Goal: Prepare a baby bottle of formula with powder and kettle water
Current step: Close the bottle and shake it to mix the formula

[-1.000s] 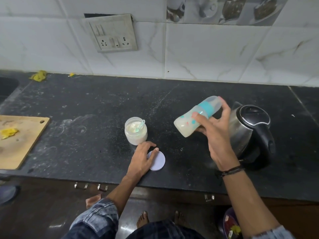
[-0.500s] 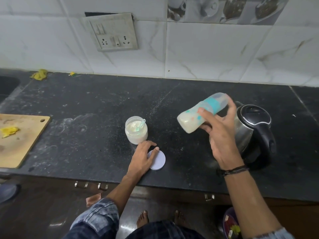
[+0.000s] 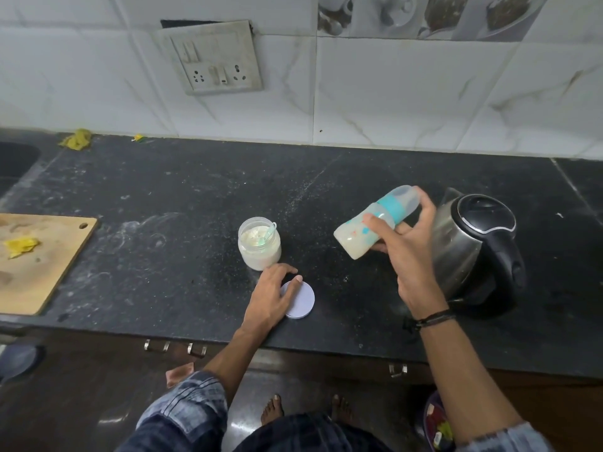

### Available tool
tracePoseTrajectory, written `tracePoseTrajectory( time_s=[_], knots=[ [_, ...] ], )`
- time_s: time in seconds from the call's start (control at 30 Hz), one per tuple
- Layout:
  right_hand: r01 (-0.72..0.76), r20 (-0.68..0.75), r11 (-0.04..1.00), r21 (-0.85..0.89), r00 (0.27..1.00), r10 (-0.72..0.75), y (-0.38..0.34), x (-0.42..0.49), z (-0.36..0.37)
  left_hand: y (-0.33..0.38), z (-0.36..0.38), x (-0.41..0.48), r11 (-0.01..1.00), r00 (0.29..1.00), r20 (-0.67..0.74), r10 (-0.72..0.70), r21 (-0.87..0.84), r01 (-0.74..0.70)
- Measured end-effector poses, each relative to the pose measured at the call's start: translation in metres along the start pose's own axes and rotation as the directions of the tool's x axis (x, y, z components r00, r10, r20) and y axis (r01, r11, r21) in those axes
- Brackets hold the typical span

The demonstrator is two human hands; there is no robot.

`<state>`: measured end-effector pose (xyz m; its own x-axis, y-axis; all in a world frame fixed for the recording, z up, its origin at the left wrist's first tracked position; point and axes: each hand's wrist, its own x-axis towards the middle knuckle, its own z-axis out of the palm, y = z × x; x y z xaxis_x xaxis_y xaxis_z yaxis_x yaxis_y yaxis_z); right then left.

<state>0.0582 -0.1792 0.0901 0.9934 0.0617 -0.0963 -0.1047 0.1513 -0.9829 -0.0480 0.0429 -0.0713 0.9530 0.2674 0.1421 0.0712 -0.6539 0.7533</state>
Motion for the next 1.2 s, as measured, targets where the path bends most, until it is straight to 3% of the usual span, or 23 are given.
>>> tracePoseTrajectory(
  time_s=[0.13,0.3,0.57,0.8,1.07,1.13,1.2],
  knots=[
    [-0.023,-0.018,0.972,-0.233,1.0,0.019,0.026,0.007,-0.002,0.003,-0.001,-0.001,1.0,1.0,0.013,-0.009,0.001,0.009],
    [0.069,-0.018,0.836,-0.545,0.995,-0.094,0.046,0.014,0.01,0.003,-0.001,0.0,1.0,1.0,0.011,-0.025,-0.002,0.025],
    [0.184,0.147,0.629,-0.756,0.983,-0.111,0.072,0.021,0.026,0.001,0.0,-0.001,1.0,1.0,0.008,-0.024,-0.014,0.024],
    [0.212,0.197,0.541,-0.814,0.977,-0.088,0.077,0.026,0.028,0.0,0.001,0.0,1.0,1.0,0.013,-0.026,-0.002,0.026],
    [0.214,0.241,0.641,-0.737,0.969,-0.048,0.074,0.032,0.019,0.0,0.0,0.0,1.0,1.0,0.0,-0.02,0.009,0.02],
    [0.209,0.238,0.776,-0.596,0.968,-0.078,0.066,0.033,0.015,0.0,0.0,0.0,1.0,1.0,0.008,-0.018,0.013,0.018],
    [0.219,0.141,0.939,-0.263,0.972,-0.187,0.05,0.033,0.012,-0.001,0.0,0.001,1.0,1.0,0.006,-0.006,0.014,0.006]
  ],
)
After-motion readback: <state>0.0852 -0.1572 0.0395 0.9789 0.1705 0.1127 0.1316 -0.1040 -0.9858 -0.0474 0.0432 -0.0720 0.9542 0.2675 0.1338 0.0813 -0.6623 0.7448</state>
